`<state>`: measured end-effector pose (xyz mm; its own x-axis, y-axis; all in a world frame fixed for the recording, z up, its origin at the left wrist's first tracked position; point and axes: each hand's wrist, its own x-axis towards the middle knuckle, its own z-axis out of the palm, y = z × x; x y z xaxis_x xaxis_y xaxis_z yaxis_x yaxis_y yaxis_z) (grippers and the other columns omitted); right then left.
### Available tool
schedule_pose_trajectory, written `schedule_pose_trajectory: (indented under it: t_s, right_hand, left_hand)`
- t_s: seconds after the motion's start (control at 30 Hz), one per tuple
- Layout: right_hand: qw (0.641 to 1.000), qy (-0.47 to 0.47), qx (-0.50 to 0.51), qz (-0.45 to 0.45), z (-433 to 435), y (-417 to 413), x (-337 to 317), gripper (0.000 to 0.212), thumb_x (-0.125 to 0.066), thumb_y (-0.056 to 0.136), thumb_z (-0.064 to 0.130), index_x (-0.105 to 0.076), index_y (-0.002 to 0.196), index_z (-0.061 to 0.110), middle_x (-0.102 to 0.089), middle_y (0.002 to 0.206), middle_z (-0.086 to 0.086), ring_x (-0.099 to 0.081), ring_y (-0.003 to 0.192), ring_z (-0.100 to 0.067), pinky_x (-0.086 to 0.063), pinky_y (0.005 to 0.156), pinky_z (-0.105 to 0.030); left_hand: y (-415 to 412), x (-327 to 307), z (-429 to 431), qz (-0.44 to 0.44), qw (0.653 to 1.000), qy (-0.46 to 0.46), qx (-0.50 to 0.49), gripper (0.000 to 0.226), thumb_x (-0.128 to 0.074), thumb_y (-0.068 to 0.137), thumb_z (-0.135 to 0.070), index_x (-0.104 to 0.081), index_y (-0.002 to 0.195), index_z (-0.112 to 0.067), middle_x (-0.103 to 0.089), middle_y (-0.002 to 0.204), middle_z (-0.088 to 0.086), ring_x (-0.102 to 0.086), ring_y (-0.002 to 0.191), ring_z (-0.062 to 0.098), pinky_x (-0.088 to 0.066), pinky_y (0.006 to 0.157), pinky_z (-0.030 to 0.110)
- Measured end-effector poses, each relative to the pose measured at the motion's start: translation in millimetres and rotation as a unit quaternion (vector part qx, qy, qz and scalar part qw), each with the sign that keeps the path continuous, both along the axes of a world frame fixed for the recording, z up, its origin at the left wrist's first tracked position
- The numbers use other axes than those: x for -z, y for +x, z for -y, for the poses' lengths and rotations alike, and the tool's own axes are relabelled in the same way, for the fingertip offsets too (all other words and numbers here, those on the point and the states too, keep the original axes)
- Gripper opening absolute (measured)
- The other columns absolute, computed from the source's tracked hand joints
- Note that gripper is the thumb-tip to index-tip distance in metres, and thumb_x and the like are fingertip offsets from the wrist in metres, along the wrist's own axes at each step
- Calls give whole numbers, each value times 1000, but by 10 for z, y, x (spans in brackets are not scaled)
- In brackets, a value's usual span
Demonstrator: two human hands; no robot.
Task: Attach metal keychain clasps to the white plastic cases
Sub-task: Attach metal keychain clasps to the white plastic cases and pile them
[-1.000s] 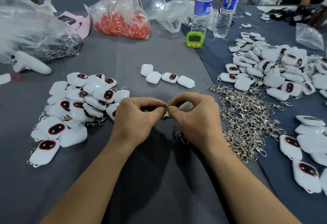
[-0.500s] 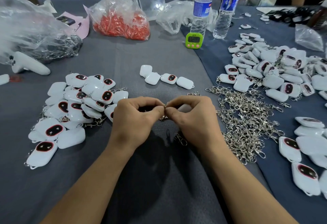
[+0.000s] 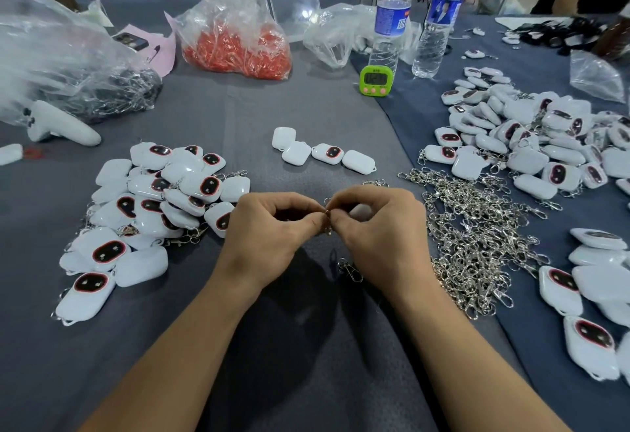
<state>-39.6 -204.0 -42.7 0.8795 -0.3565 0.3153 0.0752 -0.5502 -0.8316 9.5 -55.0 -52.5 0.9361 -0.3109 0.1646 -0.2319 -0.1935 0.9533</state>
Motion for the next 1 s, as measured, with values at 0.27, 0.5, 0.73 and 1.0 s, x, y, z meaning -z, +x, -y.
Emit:
schedule_pose_trajectory:
  t_s: [0.27,0.5,0.73,1.0]
  right_hand:
    - [999,-32,-20,20,36,-3,0,42,-75,77,10,-68,96,47,-70,81,21,-64,72,-6,-53,68,-24]
    - [999,-9,-42,3,79,8,9,27,-76,75,7,-74,72,34,-72,74,21,-67,75,-7,-53,71,-24]
    - [996,33,-81,-16,112,41,3,30,-74,75,3,-75,71,32,-74,72,14,-70,73,-9,-58,73,-31]
    - [993,51,-96,-39,128,47,1,22,-71,72,11,-77,77,32,-74,74,10,-71,76,-13,-60,76,-41]
  left_hand:
    - [-11,-40,7,-26,1000,-12,13,19,-78,81,-2,-82,80,-20,-78,77,-1,-75,76,14,-60,74,24]
    - [0,-9,-28,-1,1000,12,16,18,-80,74,-11,-81,80,-28,-76,72,-6,-72,67,7,-54,63,17]
    - [-11,-1,-17,10,1000,20,-9,15,-77,66,-24,-80,75,-35,-74,65,-8,-65,56,2,-48,55,16]
    - [-87,-31,-3,52,998,34,-28,12,-78,67,-21,-79,71,-33,-72,62,-13,-64,53,-2,-46,52,11]
